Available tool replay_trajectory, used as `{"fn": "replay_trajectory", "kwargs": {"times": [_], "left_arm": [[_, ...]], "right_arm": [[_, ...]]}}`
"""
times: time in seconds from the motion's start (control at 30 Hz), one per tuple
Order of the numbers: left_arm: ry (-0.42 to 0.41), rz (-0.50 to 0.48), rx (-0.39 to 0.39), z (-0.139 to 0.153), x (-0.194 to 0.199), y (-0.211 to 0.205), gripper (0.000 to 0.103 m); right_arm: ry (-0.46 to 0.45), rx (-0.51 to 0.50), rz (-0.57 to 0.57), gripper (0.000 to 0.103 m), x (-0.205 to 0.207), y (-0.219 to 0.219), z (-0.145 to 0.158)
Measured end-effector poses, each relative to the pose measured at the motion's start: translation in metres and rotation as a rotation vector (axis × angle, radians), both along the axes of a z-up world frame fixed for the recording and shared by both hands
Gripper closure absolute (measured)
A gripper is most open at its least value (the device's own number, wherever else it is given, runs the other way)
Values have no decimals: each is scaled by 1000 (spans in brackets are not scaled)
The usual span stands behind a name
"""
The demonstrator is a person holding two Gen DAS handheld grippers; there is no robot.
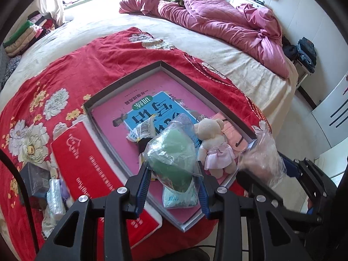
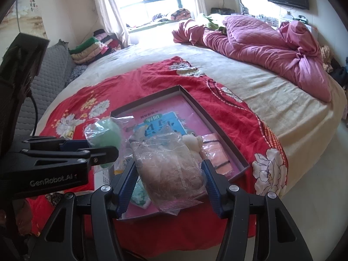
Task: Organize soft objects
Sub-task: 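Carry the green sponge bag over the tray with the left tool while the right tool carries the clear bag, then lower the sponge bag into the tray and open the left tool while the right tool lowers the clear bag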
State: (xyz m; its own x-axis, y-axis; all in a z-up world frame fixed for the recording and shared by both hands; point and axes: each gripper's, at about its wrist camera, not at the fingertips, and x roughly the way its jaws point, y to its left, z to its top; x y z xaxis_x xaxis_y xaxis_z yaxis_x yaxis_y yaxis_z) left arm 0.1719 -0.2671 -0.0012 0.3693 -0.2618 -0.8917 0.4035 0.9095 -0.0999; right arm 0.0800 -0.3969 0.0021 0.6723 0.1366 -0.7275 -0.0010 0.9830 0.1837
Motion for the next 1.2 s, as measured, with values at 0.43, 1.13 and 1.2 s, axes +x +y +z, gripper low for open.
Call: {"fn": "replay_trajectory", "kwargs": {"times": [0.43, 1.13, 1.2], "left_arm": [[45, -8, 12, -21, 25, -12, 63], [91, -19, 22, -42, 38, -17, 63], [95, -16, 24, -43, 39, -18, 63]], "right_arm": [[39, -27, 32, 42, 11, 12, -20], [82, -37, 46, 42, 34, 20, -56], [89, -42, 52, 42, 37, 22, -60]]}}
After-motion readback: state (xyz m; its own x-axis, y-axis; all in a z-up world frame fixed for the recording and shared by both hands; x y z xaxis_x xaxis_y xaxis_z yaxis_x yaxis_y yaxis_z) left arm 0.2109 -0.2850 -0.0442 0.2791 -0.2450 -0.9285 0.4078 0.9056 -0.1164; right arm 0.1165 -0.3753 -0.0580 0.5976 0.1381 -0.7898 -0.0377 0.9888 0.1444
